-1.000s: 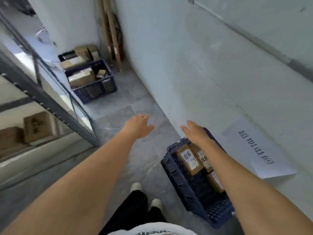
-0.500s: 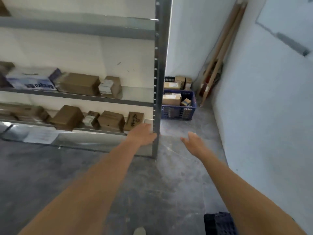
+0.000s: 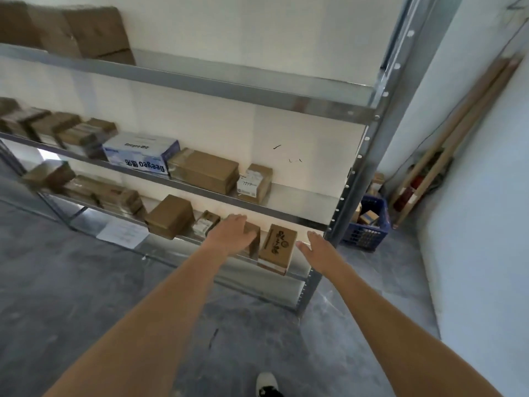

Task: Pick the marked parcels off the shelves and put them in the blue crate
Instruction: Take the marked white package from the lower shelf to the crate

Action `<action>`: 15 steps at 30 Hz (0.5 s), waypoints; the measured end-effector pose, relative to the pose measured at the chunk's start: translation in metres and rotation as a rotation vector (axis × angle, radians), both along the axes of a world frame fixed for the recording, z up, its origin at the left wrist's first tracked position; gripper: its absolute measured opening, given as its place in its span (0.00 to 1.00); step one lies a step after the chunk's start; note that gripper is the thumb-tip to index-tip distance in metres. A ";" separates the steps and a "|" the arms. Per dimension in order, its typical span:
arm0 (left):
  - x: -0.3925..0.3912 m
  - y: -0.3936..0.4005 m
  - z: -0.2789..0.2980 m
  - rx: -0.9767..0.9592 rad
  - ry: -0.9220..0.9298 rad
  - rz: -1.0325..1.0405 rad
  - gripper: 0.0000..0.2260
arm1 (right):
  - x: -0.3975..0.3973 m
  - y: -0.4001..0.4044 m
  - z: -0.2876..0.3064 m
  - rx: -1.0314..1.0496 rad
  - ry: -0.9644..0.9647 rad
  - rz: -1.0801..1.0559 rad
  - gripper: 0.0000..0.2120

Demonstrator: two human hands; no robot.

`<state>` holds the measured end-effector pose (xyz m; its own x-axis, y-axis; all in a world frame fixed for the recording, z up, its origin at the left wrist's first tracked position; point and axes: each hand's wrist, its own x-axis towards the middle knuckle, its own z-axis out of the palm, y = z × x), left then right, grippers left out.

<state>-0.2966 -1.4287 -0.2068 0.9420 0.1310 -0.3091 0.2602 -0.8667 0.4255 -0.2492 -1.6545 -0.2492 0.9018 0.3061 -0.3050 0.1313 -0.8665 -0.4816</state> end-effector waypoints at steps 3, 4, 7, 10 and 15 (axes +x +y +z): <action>0.038 0.021 0.006 -0.010 -0.042 0.033 0.27 | 0.043 0.015 -0.005 0.016 -0.007 -0.008 0.28; 0.051 0.027 0.007 -0.014 -0.041 0.042 0.26 | 0.057 0.020 -0.004 0.025 -0.010 -0.016 0.28; 0.088 0.042 0.010 -0.059 -0.023 0.070 0.24 | 0.096 0.041 0.000 0.056 0.003 -0.025 0.31; 0.123 0.057 0.002 -0.164 -0.043 0.109 0.22 | 0.128 0.069 -0.003 0.067 -0.007 -0.014 0.33; 0.171 0.083 -0.037 -0.249 0.037 0.101 0.26 | 0.155 0.116 -0.022 0.094 0.087 -0.051 0.36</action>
